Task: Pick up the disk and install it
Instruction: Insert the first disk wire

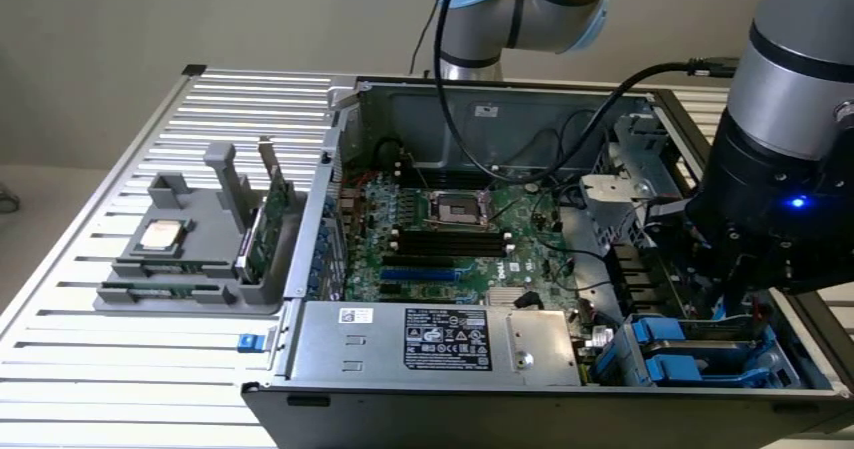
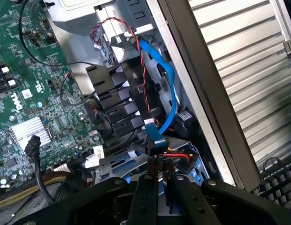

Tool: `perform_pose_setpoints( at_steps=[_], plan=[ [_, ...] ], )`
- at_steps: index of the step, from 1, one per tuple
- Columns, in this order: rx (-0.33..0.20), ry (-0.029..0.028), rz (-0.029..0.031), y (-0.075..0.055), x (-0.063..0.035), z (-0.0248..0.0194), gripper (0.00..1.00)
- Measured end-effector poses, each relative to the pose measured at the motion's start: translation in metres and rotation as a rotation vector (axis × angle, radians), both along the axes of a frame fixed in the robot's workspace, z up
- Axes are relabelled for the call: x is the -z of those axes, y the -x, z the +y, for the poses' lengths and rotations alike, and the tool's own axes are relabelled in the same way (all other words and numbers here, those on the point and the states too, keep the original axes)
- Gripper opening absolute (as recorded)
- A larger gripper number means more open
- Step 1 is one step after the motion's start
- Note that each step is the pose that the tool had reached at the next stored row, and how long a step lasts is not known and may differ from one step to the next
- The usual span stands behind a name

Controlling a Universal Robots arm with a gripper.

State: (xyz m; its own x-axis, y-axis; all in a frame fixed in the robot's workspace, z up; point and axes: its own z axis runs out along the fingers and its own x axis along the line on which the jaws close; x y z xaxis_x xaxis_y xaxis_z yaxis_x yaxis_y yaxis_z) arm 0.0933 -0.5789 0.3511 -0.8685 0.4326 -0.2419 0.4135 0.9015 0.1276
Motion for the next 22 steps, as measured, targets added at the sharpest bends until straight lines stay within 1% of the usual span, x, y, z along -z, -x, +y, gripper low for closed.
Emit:
perform_pose_setpoints(
  at_steps=[10, 14, 19, 21, 22],
  plan=[
    [0.102, 0.0001, 0.0000, 0.0017, 0.0002, 0.0000, 0.17],
    [0.113, 0.0003, 0.0000, 0.0046, -0.0011, 0.0002, 0.17],
    [0.125, 0.0001, 0.0000, 0.0060, -0.0011, 0.0028, 0.17],
    [0.131, 0.0002, 0.0000, 0.0062, -0.0011, 0.0034, 0.18],
    [0.134, 0.0002, 0.0000, 0.0063, -0.0011, 0.0039, 0.24]
  ],
)
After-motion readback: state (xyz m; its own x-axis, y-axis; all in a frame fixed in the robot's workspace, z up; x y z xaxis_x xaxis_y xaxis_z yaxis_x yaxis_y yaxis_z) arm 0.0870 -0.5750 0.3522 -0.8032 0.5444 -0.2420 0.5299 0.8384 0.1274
